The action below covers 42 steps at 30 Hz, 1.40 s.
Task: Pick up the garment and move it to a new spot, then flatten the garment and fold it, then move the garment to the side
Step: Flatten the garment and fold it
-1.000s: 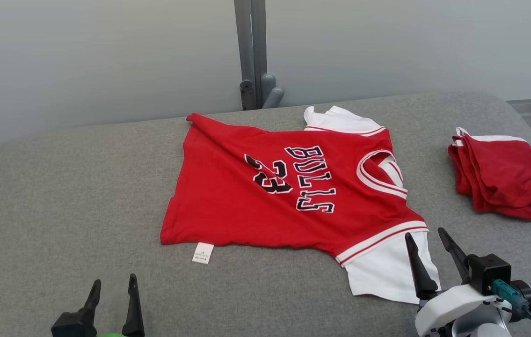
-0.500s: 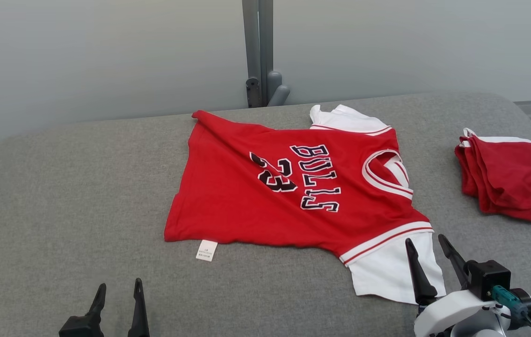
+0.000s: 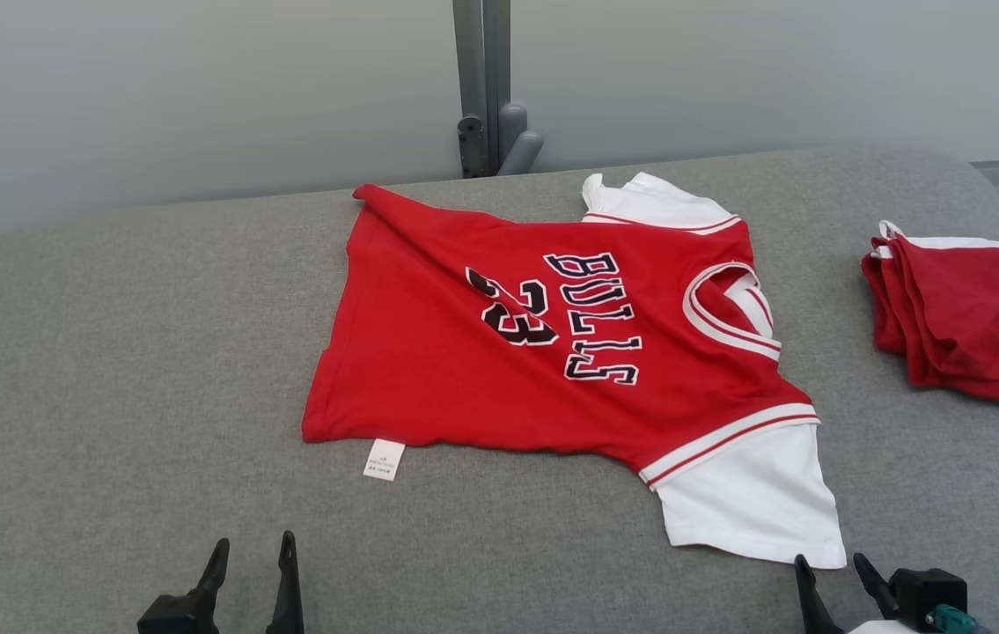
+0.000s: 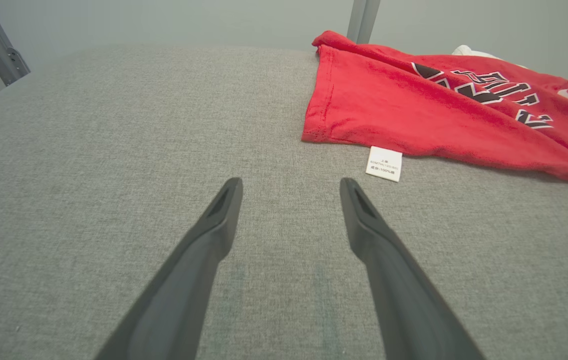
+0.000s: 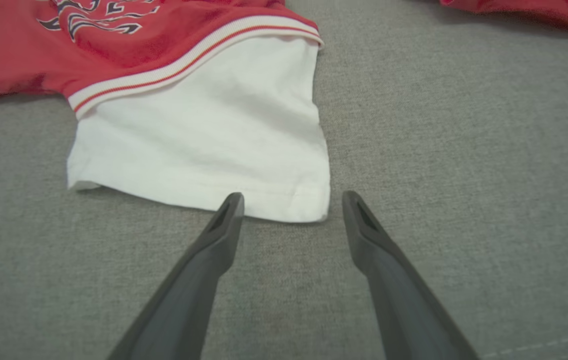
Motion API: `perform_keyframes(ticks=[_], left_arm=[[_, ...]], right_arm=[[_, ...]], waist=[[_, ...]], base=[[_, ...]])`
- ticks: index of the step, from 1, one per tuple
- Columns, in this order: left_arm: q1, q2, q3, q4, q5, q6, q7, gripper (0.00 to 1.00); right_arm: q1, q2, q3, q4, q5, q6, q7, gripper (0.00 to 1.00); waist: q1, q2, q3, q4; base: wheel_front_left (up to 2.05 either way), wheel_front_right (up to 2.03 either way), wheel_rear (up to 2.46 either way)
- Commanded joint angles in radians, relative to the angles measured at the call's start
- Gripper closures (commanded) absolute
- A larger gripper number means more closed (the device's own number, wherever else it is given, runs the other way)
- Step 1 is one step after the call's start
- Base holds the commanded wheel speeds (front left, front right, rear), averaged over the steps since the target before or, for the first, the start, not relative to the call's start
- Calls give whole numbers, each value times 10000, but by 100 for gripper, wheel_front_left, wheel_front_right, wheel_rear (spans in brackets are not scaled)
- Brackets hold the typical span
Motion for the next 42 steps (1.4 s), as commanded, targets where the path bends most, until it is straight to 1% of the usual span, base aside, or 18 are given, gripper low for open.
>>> perform_keyframes(ticks=[1, 15, 16, 17, 18, 19, 20, 24, 28, 34, 39, 42], left_arm=[[-189, 35, 6, 26, -55, -67, -28, 0], [-357, 35, -107, 256, 81, -228, -28, 0], [-359, 35, -117, 261, 74, -242, -28, 0], [-358, 35, -126, 261, 65, -251, -28, 0], [-368, 35, -136, 267, 59, -257, -28, 0], [-380, 35, -141, 271, 54, -258, -28, 0], [-388, 35, -151, 272, 46, -244, -28, 0], [-397, 35, -187, 247, 7, -203, -28, 0], [-508, 35, -206, 220, -31, -190, -28, 0], [-844, 35, -172, 306, -164, -314, -28, 0], [-1593, 37, -27, 949, -346, -498, -29, 0], [-2212, 75, 47, 1615, -321, -643, -28, 0]], right_arm=[[-218, -21, 59, 163, 108, -13, -26, 0], [-908, -52, 94, 1777, 395, -16, 2, 0], [-980, -82, 110, 1878, 411, -16, 2, 8], [-1048, -105, 133, 1949, 441, -16, 4, 25], [-1096, -93, 175, 2078, 525, -16, 4, 62], [-1157, -104, 220, 2122, 534, -16, 5, 85], [-1199, -114, 271, 2146, 554, -16, 7, 100], [-1288, -164, 326, 2186, 677, -17, 7, 100], [-1258, -268, 396, 1970, 800, -20, 1, 100], [-1167, -487, 554, 1716, 832, -20, -1, 100], [-1414, -617, 789, 1478, 1027, -21, -1, 100], [-1540, -618, 923, 1347, 1071, -17, -1, 100]], waist=[[0, 0, 46, 2], [0, 0, 157, 41], [0, 0, 160, 39], [0, 0, 159, 36], [0, 0, 161, 32], [0, 0, 163, 26], [0, 0, 168, 20], [0, 0, 191, -15], [0, 0, 297, -74], [0, 0, 490, -221], [0, 0, 845, -363], [0, 0, 1080, -441]], base=[[0, 0, 0], [0, 0, 0], [0, 0, 0], [0, 0, 0], [0, 0, 0], [0, 0, 0], [0, 0, 0], [0, 0, 0], [0, 0, 0], [0, 0, 0], [0, 0, 0], [0, 0, 0]])
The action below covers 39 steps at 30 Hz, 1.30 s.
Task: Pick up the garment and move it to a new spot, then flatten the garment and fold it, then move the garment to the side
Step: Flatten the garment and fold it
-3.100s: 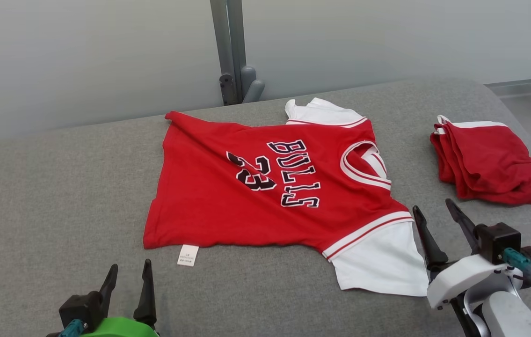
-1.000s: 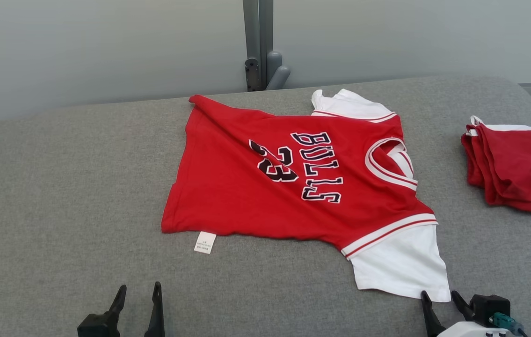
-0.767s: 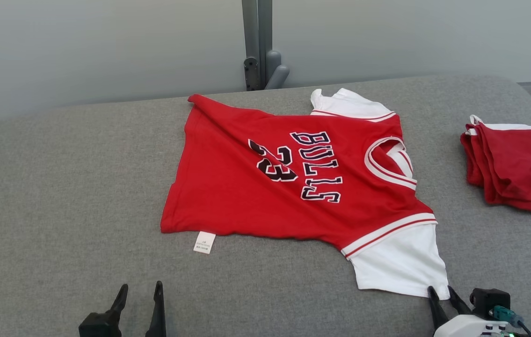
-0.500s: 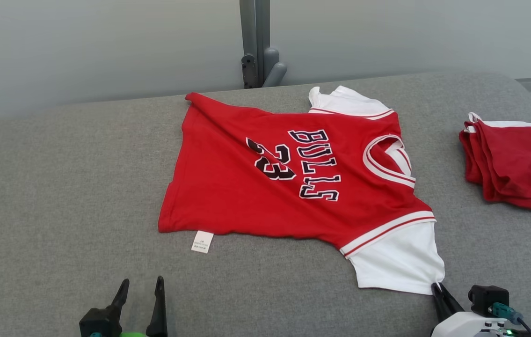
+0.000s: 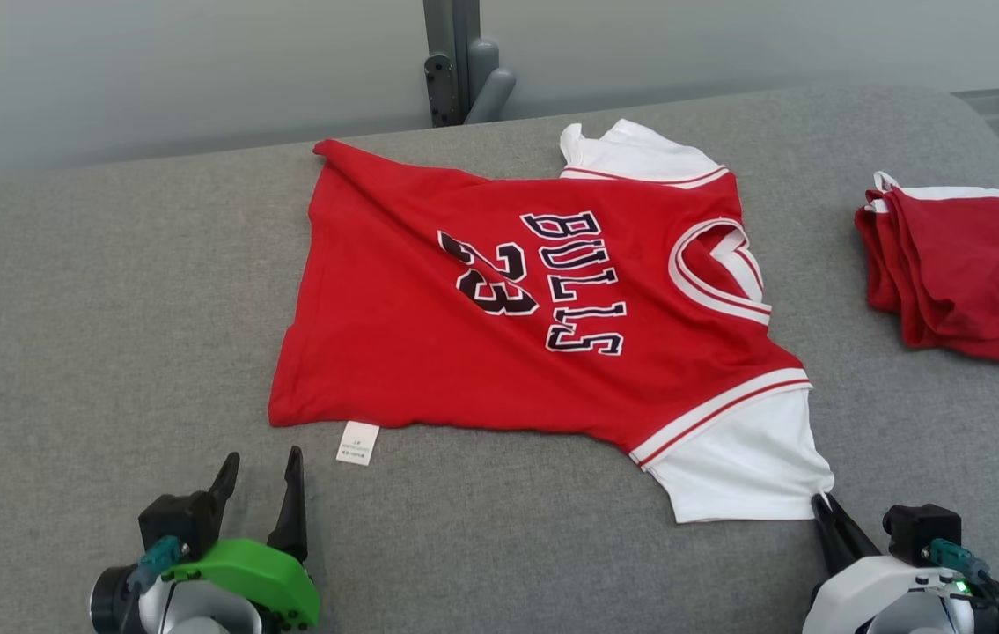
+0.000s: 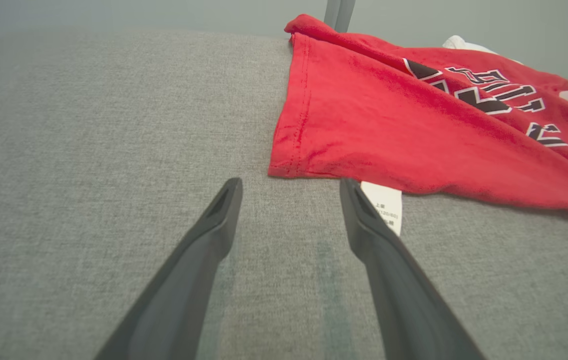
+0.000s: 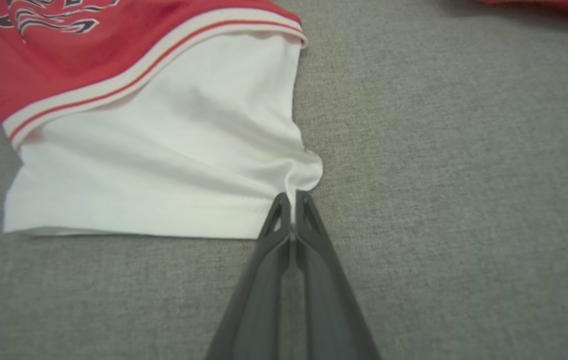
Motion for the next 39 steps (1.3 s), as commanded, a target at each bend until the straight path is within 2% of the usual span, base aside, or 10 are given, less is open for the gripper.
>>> perform_keyframes(ticks=[1, 10, 18, 19, 22, 23, 29, 35, 39], left_arm=[[-330, 95, 8, 253, 8, -74, -30, 0], [-2805, 622, -570, 3173, -671, -238, 49, 0], [-3575, 928, -1537, 4356, -1762, -230, 153, 0], [-3557, 936, -1645, 4436, -1885, -231, 137, 8], [-3441, 994, -1964, 4525, -2154, -232, 101, 89], [-3381, 1007, -2073, 4551, -2195, -232, 78, 100], [-3144, 980, -2611, 4394, -2519, -233, 3, 100], [-3245, 1355, -2652, 3481, -2421, -232, -25, 100], [-3578, 1762, -2572, 2668, -2005, -229, -26, 100]], right_arm=[[-117, -37, 68, -8, 55, -22, 30, 100], [-513, -55, 412, -187, 175, -22, 42, 100], [-605, -14, 524, -134, 241, -26, 71, 100], [-599, -6, 511, -133, 244, -28, 71, 100], [-543, -3, 451, -129, 256, -28, 70, 100], [-530, -1, 431, -135, 262, -26, 68, 100], [-478, 20, 367, -425, 284, -20, 30, 100], [-553, 31, 178, -1250, 528, -20, 16, 100], [-1048, -531, 345, -2285, 622, -20, 13, 100]], waist=[[0, 0, 239, -121], [0, 0, 950, -430], [0, 0, 1075, -560], [0, 0, 1060, -559], [0, 0, 968, -513], [0, 0, 926, -485], [0, 0, 627, -300], [0, 0, 144, -135], [0, 0, -359, 29]], base=[[0, 0, 0], [0, 0, 0], [0, 0, 0], [0, 0, 0], [0, 0, 0], [0, 0, 0], [0, 0, 0], [0, 0, 0], [0, 0, 0]])
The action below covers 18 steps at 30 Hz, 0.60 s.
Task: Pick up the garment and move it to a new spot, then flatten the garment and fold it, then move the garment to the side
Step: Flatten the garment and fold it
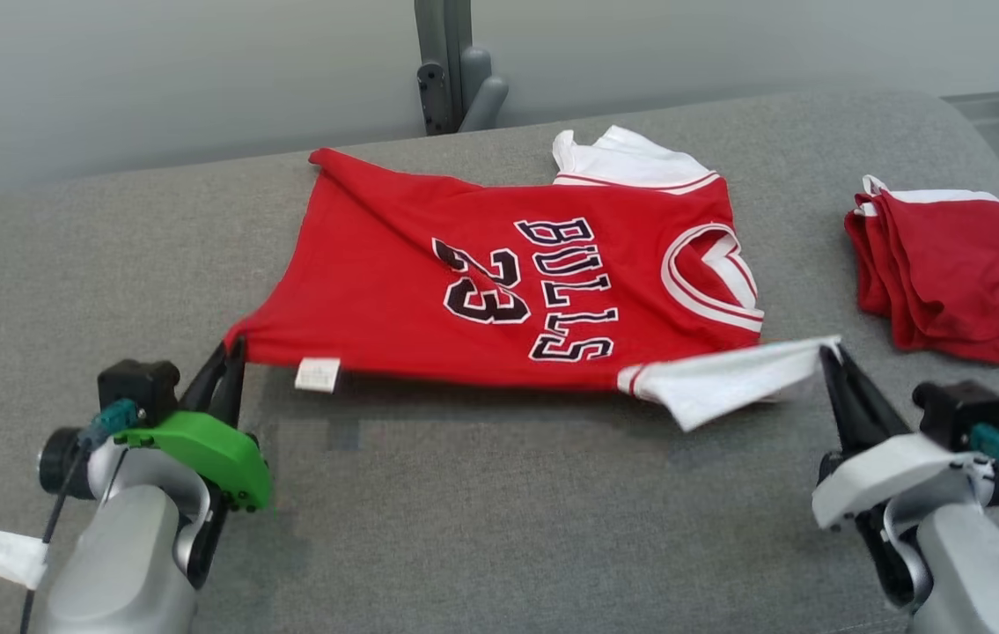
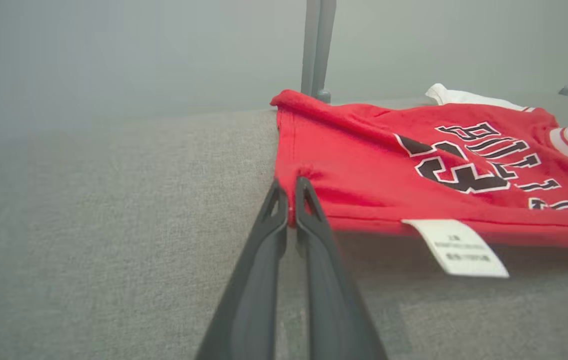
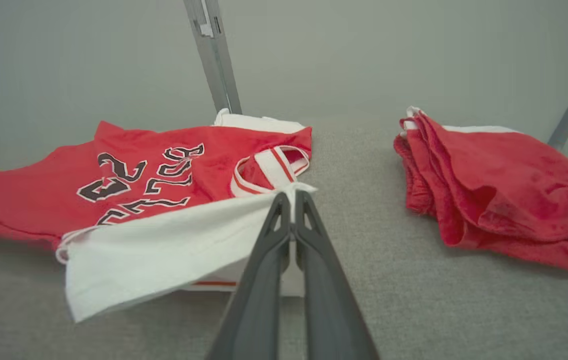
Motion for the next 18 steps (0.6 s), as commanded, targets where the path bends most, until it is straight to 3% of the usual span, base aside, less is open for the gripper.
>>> perform_keyframes(ticks=[1, 9, 13, 18], left_arm=[[-189, 146, 50, -68, 56, 20, -27, 100], [-1969, 1223, -512, -1326, 498, 23, 503, 100], [-2975, 1821, -612, -2052, 588, 23, 1033, 100], [-4118, 2177, -1107, -2737, 578, 23, 1911, 100]], right_arm=[[-213, -123, -8, -141, 24, -16, -27, 100], [-2141, -1676, 208, -1815, 235, -18, 484, 100], [-3139, -2146, 180, -2559, 256, -18, 936, 100], [-4211, -2503, -108, -3236, 652, -18, 1688, 100]], waist=[[0, -1, -406, 189], [0, -1, -1082, 546], [0, -1, -1121, 650], [0, -1, -739, 842]], base=[[0, 0, 0], [0, 0, 0], [0, 0, 0], [0, 0, 0]])
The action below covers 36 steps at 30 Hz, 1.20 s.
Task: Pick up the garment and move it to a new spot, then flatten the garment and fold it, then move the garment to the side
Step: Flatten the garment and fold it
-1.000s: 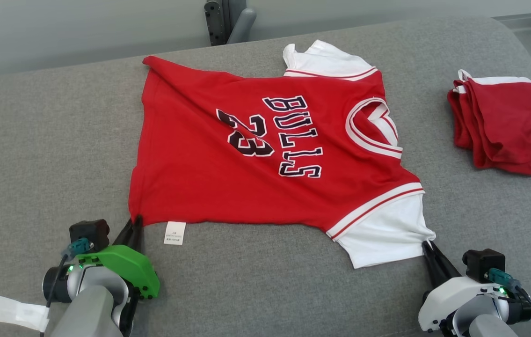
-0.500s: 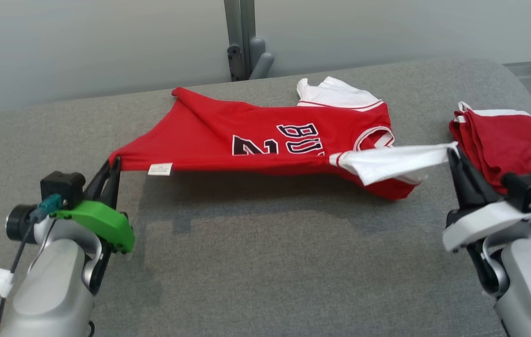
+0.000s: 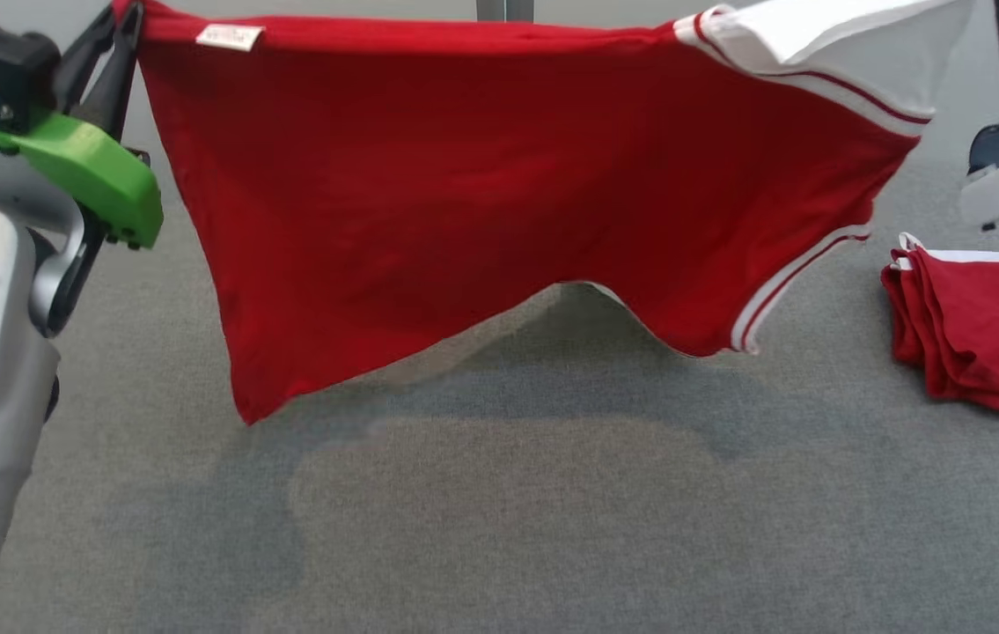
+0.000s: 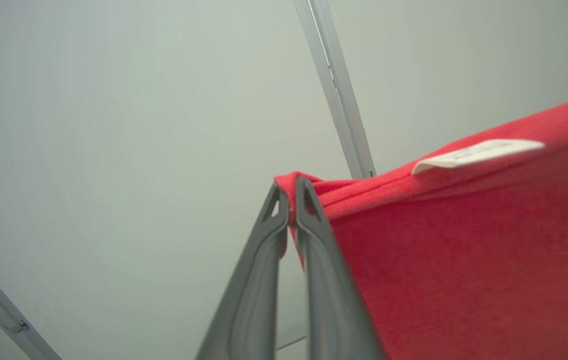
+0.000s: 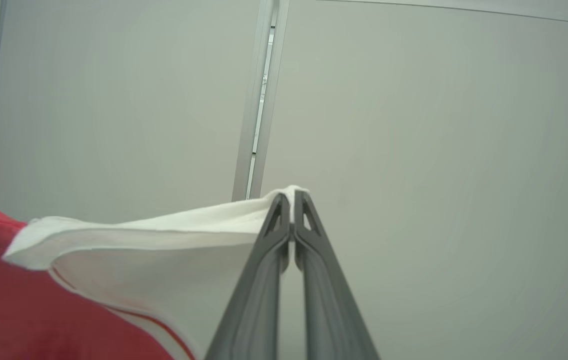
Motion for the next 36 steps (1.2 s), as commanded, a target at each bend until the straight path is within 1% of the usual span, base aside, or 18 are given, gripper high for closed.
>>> perform_keyframes(ticks=[1, 4, 5, 8, 9, 12, 15, 16, 18, 19, 22, 23, 27, 29, 30, 32, 34, 36], left_arm=[[-504, 199, -137, -194, 35, 26, 254, 100], [-1224, 379, -394, -415, 161, 26, 629, 100], [-1481, 425, -480, -432, 243, 26, 715, 100], [-2376, 511, -774, -239, 627, 26, 878, 100], [-2707, 508, -900, -75, 775, 26, 978, 100], [-3787, 341, -1138, 273, 1098, 26, 950, 100], [-4810, 270, -1162, 827, 1325, 75, 682, 100], [-5221, 270, -1149, 1023, 1442, 119, 587, 100], [-5912, 163, -1121, 1423, 1610, 259, 305, 100], [-6276, 135, -1157, 1595, 1757, 314, 147, 100], [-7324, 242, -1218, 2032, 2145, 478, -500, 100], [-7324, 242, -1218, 2032, 2145, 478, -500, 100], [-8285, 219, -1185, 2456, 2348, 606, -1350, 100], [-8278, 149, -1081, 2616, 2223, 696, -1617, 100], [-8155, 155, -1006, 2704, 2108, 733, -1692, 100], [-7688, 85, -881, 2955, 1922, 736, -1778, 100], [-7010, -90, -747, 3232, 1616, 750, -1816, 100], [-6282, -240, -575, 3196, 1395, 818, -1830, 100]], right_arm=[[-413, -205, -108, -224, 139, -20, 259, 100], [-1176, -475, -50, -408, 142, -20, 641, 100], [-1486, -657, 45, -397, -5, -18, 750, 100], [-2672, -722, 59, 107, 68, -20, 990, 100], [-3162, -866, 118, 278, -39, -20, 1061, 100], [-4657, -1126, 290, 818, -365, -20, 1162, 100], [-6151, -1251, 683, 1506, -760, -18, 1065, 100], [-6717, -1201, 712, 1832, -824, -21, 1059, 100], [-7665, -1200, 854, 2431, -1258, -23, 802, 100], [-8133, -1116, 724, 2789, -1359, -25, 651, 100], [-9339, -956, 772, 3537, -2245, -23, -83, 100], [-9339, -956, 772, 3537, -2245, -23, -83, 100], [-10357, -829, 244, 4426, -3248, -25, -964, 100], [-10386, -694, 112, 4834, -3475, -25, -1232, 100], [-10339, -667, 117, 4961, -3587, -25, -1333, 100], [-10084, -621, 20, 5269, -3377, -25, -1455, 100], [-9520, -602, 184, 5504, -3177, -26, -1537, 100], [-8863, -596, 371, 5527, -2795, -29, -1594, 100]], waist=[[0, 0, 471, 114], [0, 0, 1271, 161], [0, 0, 1577, 168], [0, 0, 2520, 223], [0, 0, 2858, 267], [0, 0, 3869, 385], [0, 0, 4670, 459], [0, 0, 4915, 455], [0, 0, 5237, 453], [0, 0, 5376, 458], [0, 0, 5674, 368], [0, 0, 5674, 368], [0, 0, 5987, 269], [0, 0, 6102, 263], [0, 0, 6189, 249], [0, 0, 6388, 221], [0, 0, 6498, 199], [0, 0, 6581, 169]], base=[[0, 0, 0], [0, 0, 0], [0, 0, 0], [0, 0, 0], [0, 0, 0], [0, 0, 0], [0, 0, 0], [0, 0, 0], [0, 0, 0], [0, 0, 0], [0, 0, 0], [0, 0, 0], [0, 0, 0], [0, 0, 0], [0, 0, 0], [0, 0, 0], [0, 0, 0], [0, 0, 0]])
